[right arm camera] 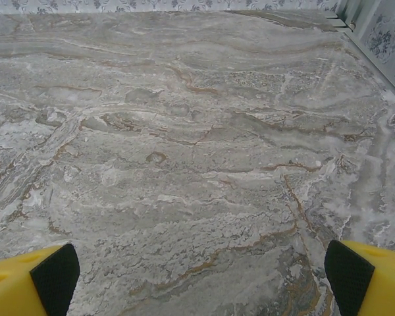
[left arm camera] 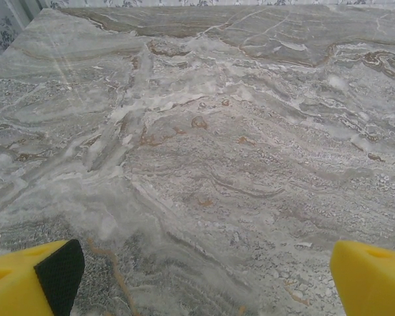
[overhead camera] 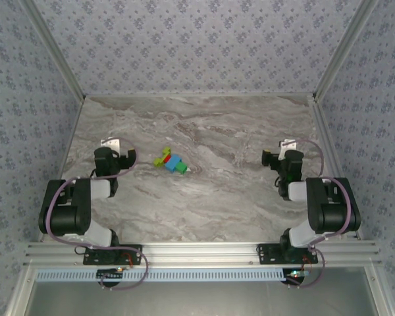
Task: Assemble a carrot with lego
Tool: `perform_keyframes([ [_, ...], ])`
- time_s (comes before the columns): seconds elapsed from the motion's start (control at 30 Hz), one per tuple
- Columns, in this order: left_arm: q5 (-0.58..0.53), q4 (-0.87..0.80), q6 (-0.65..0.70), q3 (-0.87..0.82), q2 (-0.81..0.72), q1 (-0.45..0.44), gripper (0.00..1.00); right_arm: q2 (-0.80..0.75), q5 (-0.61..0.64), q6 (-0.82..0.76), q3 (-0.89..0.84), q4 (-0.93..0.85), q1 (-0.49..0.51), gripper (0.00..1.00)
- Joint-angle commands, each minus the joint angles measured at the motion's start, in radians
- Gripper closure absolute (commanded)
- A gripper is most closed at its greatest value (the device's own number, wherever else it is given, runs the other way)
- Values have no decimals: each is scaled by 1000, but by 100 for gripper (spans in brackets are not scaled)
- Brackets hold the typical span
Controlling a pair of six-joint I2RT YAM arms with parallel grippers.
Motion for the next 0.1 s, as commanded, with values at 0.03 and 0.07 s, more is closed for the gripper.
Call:
perform_keyframes([
  [0.03, 0, 29, -9, 9, 8, 6, 3, -1, -13, -9, 16, -3, -7, 0],
  [0.07, 0, 29, -10, 9, 9, 4, 3, -2, -14, -9, 16, -3, -7, 0],
])
